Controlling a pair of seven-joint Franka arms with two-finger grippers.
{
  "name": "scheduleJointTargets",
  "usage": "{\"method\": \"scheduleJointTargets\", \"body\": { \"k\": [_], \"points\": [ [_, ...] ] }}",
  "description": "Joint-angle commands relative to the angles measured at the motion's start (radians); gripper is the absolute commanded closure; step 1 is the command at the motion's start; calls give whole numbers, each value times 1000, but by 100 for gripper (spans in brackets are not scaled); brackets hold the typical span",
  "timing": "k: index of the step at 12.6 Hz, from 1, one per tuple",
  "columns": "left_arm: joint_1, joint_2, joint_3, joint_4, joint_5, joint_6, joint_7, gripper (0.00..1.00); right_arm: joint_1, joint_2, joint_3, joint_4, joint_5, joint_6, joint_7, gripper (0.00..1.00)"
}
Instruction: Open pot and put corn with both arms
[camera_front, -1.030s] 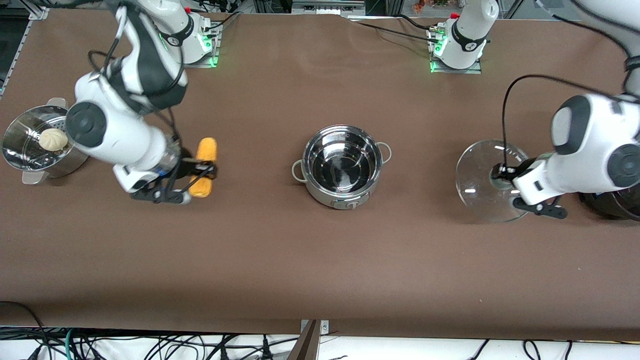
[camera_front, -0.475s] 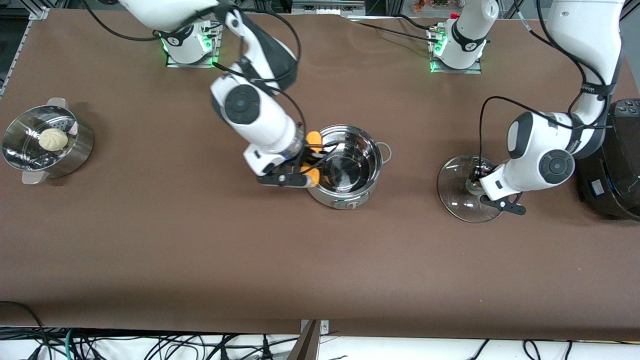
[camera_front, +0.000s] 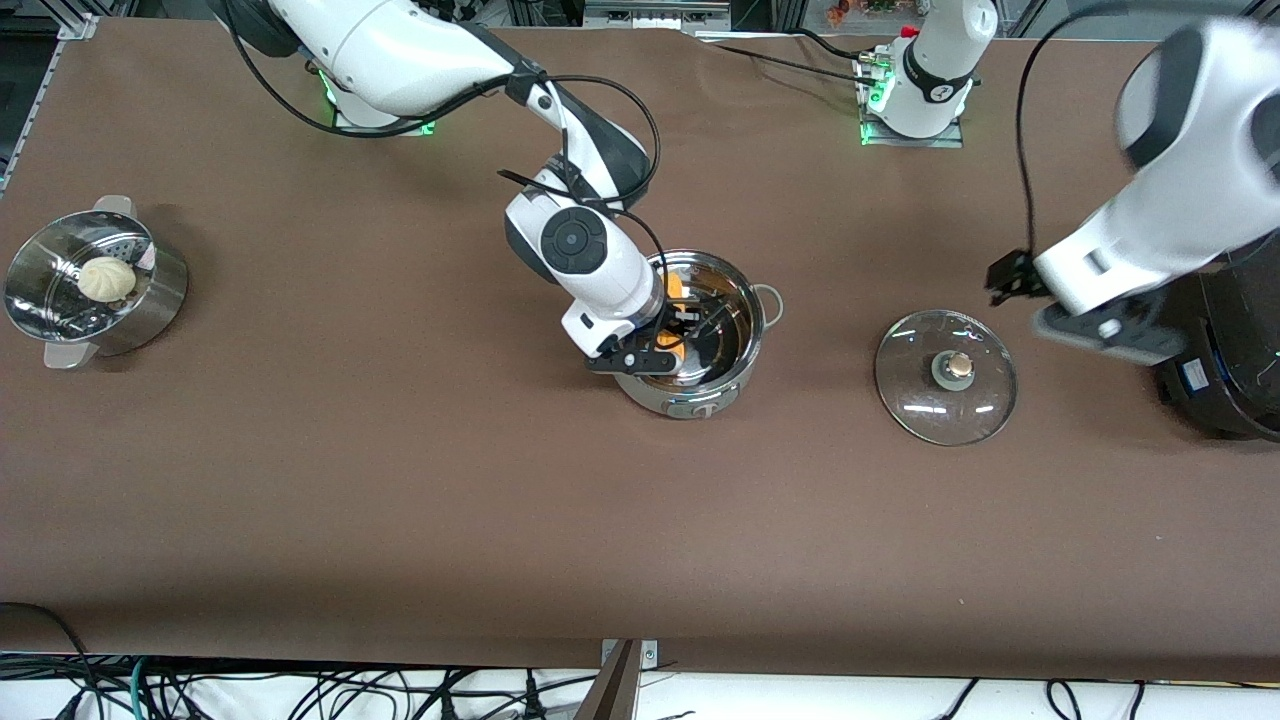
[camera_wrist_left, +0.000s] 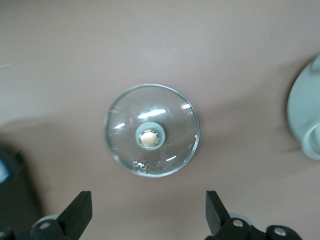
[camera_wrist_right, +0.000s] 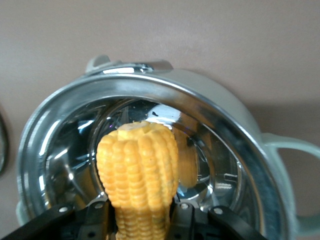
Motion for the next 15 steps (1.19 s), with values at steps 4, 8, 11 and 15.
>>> {"method": "scheduleJointTargets", "body": {
  "k": [4, 8, 11, 15],
  "points": [
    [138, 26, -1, 151, -185, -159, -85, 0, 26, -9, -23, 92, -76, -163, 24, 0],
    [141, 15, -79, 154, -74, -158, -92, 0, -137, -157, -33, 246, -156, -606, -46, 0],
    [143, 12, -81, 153, -74, -161, -94, 0, -350, -249, -36, 243, -160, -725, -149, 0],
    [143, 12, -81, 154, -74, -164, -94, 0, -582, -375, -54, 182, -153, -793, -294, 0]
  ]
}}
